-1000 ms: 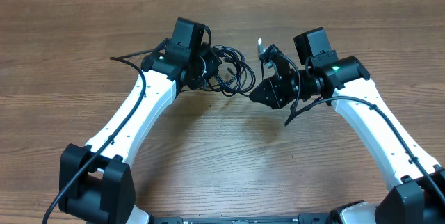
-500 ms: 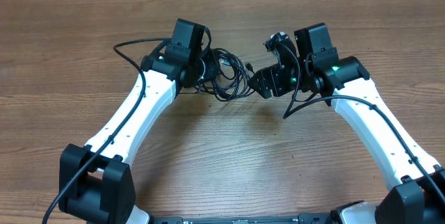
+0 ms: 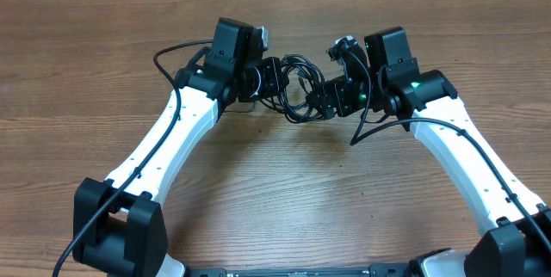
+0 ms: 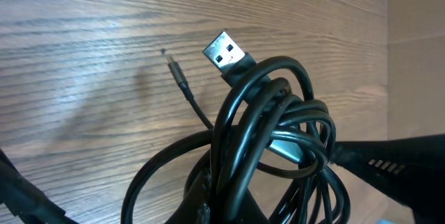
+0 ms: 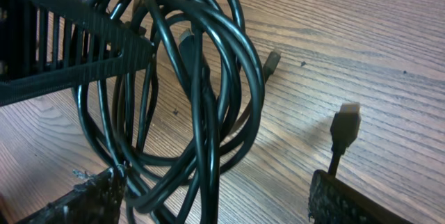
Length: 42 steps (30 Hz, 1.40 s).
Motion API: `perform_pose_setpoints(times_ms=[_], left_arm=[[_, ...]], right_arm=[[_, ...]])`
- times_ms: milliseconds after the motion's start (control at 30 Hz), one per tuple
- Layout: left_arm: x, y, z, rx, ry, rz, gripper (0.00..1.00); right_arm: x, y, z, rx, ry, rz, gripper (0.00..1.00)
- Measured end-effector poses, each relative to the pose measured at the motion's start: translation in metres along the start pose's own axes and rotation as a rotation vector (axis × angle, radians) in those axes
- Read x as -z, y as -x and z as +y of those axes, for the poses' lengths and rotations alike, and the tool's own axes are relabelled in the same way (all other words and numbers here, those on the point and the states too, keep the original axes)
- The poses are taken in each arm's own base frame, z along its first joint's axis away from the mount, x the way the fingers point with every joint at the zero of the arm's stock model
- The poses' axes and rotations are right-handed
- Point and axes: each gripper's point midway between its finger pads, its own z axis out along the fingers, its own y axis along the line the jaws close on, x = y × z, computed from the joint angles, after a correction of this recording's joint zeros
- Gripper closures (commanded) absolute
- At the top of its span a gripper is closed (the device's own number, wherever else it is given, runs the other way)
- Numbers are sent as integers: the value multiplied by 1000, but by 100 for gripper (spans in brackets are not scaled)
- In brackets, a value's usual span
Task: Untangle cables
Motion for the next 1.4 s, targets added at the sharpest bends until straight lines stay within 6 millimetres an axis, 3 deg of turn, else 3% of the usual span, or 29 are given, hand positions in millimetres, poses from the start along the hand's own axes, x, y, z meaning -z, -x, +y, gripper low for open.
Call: perform_pose_setpoints(times_ms=[133,267,400,733,900,1267,1400], left_arm=[[0,-2,-4,-3,-21,13,96],[0,-3,-5,1,-29,18,96],[0,-3,-6,27,-33,19,96],[-2,-6,-1,151,9,14,96],[-2,3,14,284,91,-57,96],[5,12,44,495,226,-164,96],[6,14,47,498,235,-176,96]], right_arm=[[0,0,0,2,-2,1,70],[0,-1,1,-1,5,3,87],[0,-4,1,-12,7,18,96],[2,-31,5,-61,24,124,96],[5,-48,7,-92,26,192,96],[5,-49,8,-108,28,196,95],[5,-48,8,-112,28,191,49]])
